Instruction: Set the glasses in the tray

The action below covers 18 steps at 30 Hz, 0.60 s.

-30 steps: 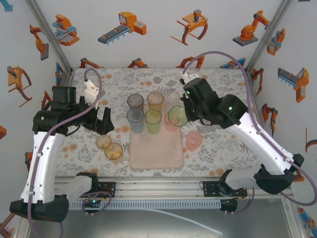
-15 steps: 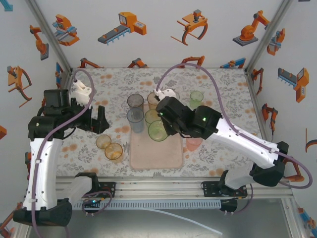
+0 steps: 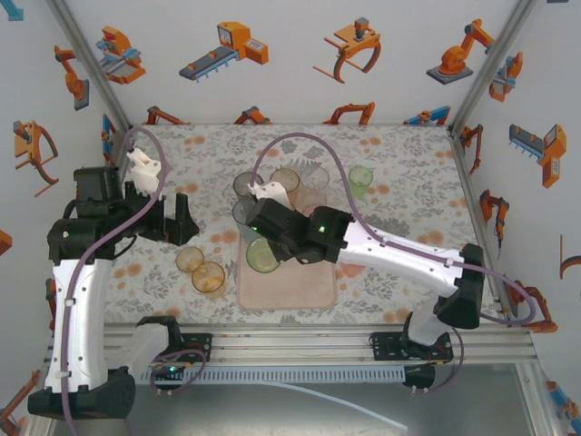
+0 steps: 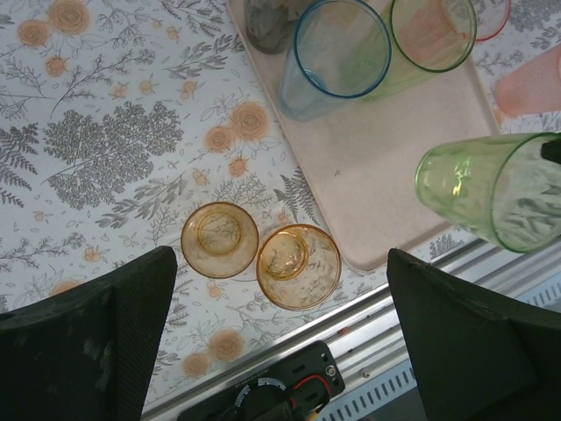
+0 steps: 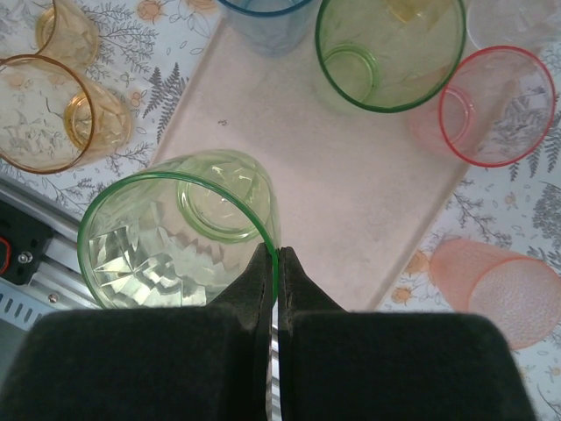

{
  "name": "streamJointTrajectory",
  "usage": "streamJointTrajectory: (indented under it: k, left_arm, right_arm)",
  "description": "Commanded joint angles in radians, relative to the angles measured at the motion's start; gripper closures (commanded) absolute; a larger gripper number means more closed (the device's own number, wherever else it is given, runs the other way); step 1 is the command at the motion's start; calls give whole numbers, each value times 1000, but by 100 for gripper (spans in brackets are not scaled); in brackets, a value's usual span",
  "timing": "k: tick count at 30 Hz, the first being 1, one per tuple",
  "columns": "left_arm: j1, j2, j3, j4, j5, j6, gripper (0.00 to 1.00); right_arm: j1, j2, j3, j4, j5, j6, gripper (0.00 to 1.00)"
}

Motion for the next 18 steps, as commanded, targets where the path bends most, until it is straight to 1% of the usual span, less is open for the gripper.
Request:
streamJointTrajectory:
  k: [1, 11, 18]
  left_arm:
    - [3, -22, -14, 11, 32, -12, 3]
    - [4, -52, -9, 11, 35, -18, 3]
    - [3, -56, -3, 6, 38, -18, 3]
  right_arm:
    - [12, 27, -9, 53, 27, 48, 100]
    - [12, 149, 21, 94, 40, 56, 100]
    - [10, 215, 30, 122, 22, 66, 100]
